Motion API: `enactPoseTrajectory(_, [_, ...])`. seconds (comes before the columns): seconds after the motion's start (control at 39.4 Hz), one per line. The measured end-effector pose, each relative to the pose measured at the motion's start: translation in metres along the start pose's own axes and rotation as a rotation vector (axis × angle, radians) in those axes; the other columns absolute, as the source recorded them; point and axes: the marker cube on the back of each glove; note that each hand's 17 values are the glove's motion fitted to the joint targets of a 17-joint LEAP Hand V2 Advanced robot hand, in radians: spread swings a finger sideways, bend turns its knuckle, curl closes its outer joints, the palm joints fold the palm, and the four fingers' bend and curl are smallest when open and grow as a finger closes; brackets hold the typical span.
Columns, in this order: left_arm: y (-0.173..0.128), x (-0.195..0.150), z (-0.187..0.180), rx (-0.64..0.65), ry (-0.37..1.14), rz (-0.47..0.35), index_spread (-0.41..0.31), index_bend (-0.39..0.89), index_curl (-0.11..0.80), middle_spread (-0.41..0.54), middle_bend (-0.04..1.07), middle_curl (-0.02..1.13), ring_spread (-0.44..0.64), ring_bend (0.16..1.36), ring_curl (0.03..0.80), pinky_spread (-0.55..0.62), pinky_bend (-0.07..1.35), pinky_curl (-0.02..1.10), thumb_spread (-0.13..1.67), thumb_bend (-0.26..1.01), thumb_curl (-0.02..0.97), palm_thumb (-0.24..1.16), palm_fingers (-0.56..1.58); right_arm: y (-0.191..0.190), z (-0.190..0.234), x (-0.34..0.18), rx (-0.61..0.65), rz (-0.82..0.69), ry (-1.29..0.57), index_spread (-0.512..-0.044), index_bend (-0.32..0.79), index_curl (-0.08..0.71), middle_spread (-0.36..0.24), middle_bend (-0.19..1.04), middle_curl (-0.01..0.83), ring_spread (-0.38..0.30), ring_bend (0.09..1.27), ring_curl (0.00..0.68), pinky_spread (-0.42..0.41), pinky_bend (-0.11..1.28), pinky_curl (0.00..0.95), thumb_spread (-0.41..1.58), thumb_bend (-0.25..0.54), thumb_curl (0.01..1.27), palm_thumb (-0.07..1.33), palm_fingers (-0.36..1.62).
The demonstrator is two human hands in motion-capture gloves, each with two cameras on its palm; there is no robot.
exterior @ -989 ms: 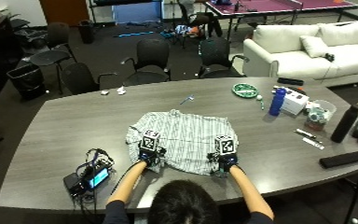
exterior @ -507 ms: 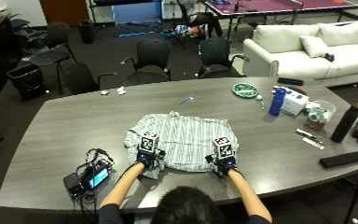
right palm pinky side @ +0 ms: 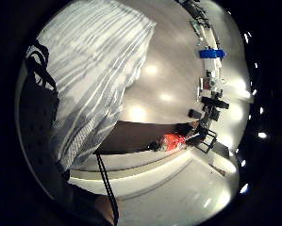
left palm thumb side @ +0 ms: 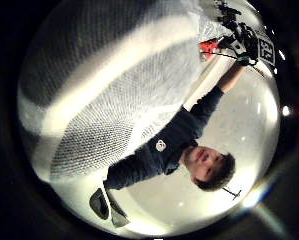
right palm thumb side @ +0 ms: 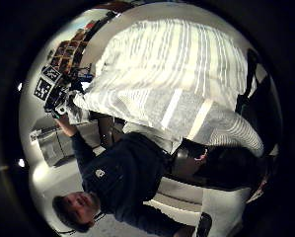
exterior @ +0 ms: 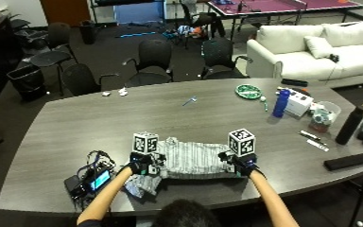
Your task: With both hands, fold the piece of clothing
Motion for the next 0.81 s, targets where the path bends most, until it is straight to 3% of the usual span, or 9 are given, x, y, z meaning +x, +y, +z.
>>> enactPoseTrajectory(0.1, [-0.007, -0.005, -0.044, -0.01, 0.048, -0.066, -0.261, 0.22, 0.563, -0.253, 0.37, 0.58, -0.25, 0.41, 0.44, -0.19, 0.15, 0.33, 0.95, -0.02, 0.64, 0.85, 1.18, -0.026, -0.033, 0.017, 0.092, 0.064, 0.013, -0.246, 0.33, 0.476, -0.209, 0.4, 0.566, -0.243, 0.58, 0.487, -0.328, 0.45, 0.394, 0.36, -0.025, 0.68, 1.0, 1.32])
enactPoseTrajectory(0.18, [-0.014, -0.002, -0.073, -0.08, 0.098, -0.262, -0.268, 0.23, 0.576, -0.261, 0.39, 0.59, -0.26, 0.43, 0.451, -0.2, 0.16, 0.34, 0.91, -0.02, 0.662, 0.85, 1.18, -0.063, -0.043, 0.035, 0.097, 0.128, 0.042, -0.244, 0.35, 0.492, -0.206, 0.42, 0.574, -0.243, 0.58, 0.493, -0.325, 0.45, 0.399, 0.32, -0.022, 0.7, 1.01, 1.31])
enactPoseTrajectory(0.23, [-0.031, -0.013, -0.083, -0.055, 0.053, -0.341, -0.272, 0.23, 0.584, -0.265, 0.4, 0.6, -0.26, 0.44, 0.458, -0.21, 0.17, 0.34, 0.91, -0.01, 0.675, 0.85, 1.17, -0.089, -0.041, 0.043, 0.083, 0.168, 0.055, -0.242, 0.35, 0.5, -0.205, 0.43, 0.579, -0.244, 0.59, 0.498, -0.322, 0.45, 0.403, 0.3, -0.024, 0.71, 1.01, 1.31])
enactPoseTrajectory(0.38, [-0.124, -0.071, -0.065, -0.073, 0.019, -0.469, -0.264, 0.21, 0.597, -0.258, 0.38, 0.61, -0.26, 0.39, 0.454, -0.2, 0.17, 0.35, 0.99, 0.0, 0.693, 0.85, 1.06, -0.139, -0.013, 0.045, -0.03, 0.299, 0.061, -0.234, 0.38, 0.524, -0.199, 0.45, 0.592, -0.239, 0.59, 0.51, -0.321, 0.45, 0.412, 0.25, -0.024, 0.73, 1.01, 1.3])
enactPoseTrajectory(0.51, [-0.168, -0.102, -0.044, -0.013, -0.021, -0.506, -0.259, 0.19, 0.604, -0.255, 0.36, 0.6, -0.26, 0.38, 0.448, -0.19, 0.16, 0.35, 1.04, 0.0, 0.701, 0.85, 1.06, -0.173, 0.02, 0.055, -0.054, 0.347, 0.044, -0.232, 0.37, 0.536, -0.198, 0.45, 0.599, -0.237, 0.59, 0.517, -0.322, 0.45, 0.419, 0.25, -0.028, 0.74, 1.0, 1.27])
enactPoseTrajectory(0.61, [-0.166, -0.119, -0.049, 0.113, -0.158, -0.634, -0.238, 0.14, 0.584, -0.245, 0.33, 0.6, -0.24, 0.34, 0.448, -0.16, 0.18, 0.37, 1.11, -0.03, 0.665, 0.79, 0.96, -0.176, 0.028, 0.057, -0.042, 0.324, 0.016, -0.233, 0.33, 0.537, -0.2, 0.44, 0.601, -0.242, 0.59, 0.522, -0.32, 0.45, 0.422, 0.27, -0.028, 0.75, 0.99, 1.2])
enactPoseTrajectory(0.68, [-0.148, -0.124, -0.059, 0.183, -0.198, -0.701, -0.214, 0.11, 0.552, -0.215, 0.23, 0.57, -0.21, 0.35, 0.45, -0.14, 0.22, 0.38, 1.18, -0.12, 0.562, 0.55, 0.85, -0.171, 0.023, 0.062, -0.001, 0.33, 0.026, -0.227, 0.13, 0.489, -0.185, 0.33, 0.566, -0.236, 0.57, 0.509, -0.321, 0.54, 0.434, 0.4, -0.017, 0.75, 0.99, 0.98])
enactPoseTrajectory(0.71, [-0.14, -0.124, -0.063, 0.206, -0.189, -0.718, -0.21, 0.11, 0.547, -0.21, 0.23, 0.58, -0.21, 0.35, 0.452, -0.13, 0.22, 0.39, 1.19, -0.1, 0.544, 0.52, 0.85, -0.168, 0.021, 0.064, 0.009, 0.341, 0.029, -0.225, 0.12, 0.491, -0.183, 0.32, 0.568, -0.234, 0.57, 0.515, -0.32, 0.54, 0.436, 0.42, -0.017, 0.75, 0.99, 0.98])
enactPoseTrajectory(0.81, [-0.109, -0.114, -0.078, 0.333, -0.075, -0.697, -0.189, 0.11, 0.51, -0.186, 0.17, 0.54, -0.19, 0.37, 0.442, -0.12, 0.22, 0.39, 1.21, -0.09, 0.469, 0.35, 0.82, -0.143, 0.01, 0.071, -0.011, 0.424, 0.01, -0.224, 0.06, 0.439, -0.168, 0.26, 0.547, -0.222, 0.52, 0.504, -0.269, 0.57, 0.444, 0.56, -0.007, 0.75, 1.0, 0.86])
